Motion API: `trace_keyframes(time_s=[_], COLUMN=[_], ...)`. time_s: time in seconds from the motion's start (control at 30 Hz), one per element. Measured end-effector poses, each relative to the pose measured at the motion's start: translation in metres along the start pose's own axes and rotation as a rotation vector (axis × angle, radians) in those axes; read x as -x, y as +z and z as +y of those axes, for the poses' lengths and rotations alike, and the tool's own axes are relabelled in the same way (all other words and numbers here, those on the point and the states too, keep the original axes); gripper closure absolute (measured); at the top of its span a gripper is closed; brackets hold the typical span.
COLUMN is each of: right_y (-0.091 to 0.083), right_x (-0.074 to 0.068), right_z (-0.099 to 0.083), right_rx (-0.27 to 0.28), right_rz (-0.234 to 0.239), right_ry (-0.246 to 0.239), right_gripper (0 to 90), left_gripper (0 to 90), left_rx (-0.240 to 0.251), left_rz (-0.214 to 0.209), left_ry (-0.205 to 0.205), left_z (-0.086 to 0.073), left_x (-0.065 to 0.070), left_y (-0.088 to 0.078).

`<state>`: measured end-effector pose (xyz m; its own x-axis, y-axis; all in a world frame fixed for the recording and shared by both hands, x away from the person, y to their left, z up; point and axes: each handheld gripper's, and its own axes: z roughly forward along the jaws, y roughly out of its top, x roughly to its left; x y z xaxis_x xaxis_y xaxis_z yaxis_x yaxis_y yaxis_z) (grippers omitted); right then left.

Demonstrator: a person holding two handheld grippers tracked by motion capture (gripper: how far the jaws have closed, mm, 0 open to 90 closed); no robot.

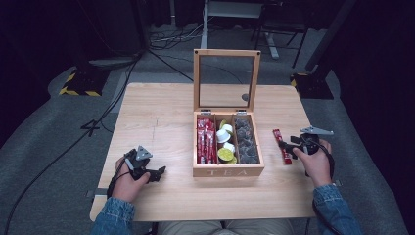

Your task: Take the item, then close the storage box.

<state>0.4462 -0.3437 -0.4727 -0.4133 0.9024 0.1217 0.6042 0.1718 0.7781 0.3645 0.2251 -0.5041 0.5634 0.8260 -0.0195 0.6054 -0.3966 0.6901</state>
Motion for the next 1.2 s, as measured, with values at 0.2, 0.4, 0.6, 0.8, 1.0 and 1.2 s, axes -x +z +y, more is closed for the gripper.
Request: trace_keyframes(time_s=[0.2, 0.4, 0.6, 0.8, 1.0, 1.2], right_y=[-0.008, -0.017, -0.025, -0.029, -0.034, -0.034], right_x=[-0.004, -0.009, -0.015, -0.021, -0.025, -0.029], right_z=[0.009, 0.019, 0.034, 0.052, 0.069, 0.083], right_rx=[0.023, 0.051, 0.092, 0.106, 0.111, 0.113], right_rz=[0.027, 0.041, 0.068, 0.093, 0.100, 0.114], right_ry=[-0.012, -0.018, -0.063, -0.101, -0.105, -0.125], right_gripper=[33.4, 33.4, 35.3, 35.1, 34.2, 35.0], left_gripper=[13.6, 13.7, 13.6, 13.6, 13.6, 13.7], left_rx=[0.000, 0.000, 0.001, 0.000, 0.000, 0.001], left_rz=[0.000, -0.001, 0.000, -0.001, 0.001, -0.002], left_ry=[-0.002, -0.003, -0.002, -0.002, -0.004, -0.005], left_z=[0.000, 0.000, 0.000, 0.000, 0.000, 0.000], left_x=[0.000, 0.000, 0.000, 0.000, 0.000, 0.000], left_y=[0.000, 0.000, 0.000, 0.000, 0.000, 0.000])
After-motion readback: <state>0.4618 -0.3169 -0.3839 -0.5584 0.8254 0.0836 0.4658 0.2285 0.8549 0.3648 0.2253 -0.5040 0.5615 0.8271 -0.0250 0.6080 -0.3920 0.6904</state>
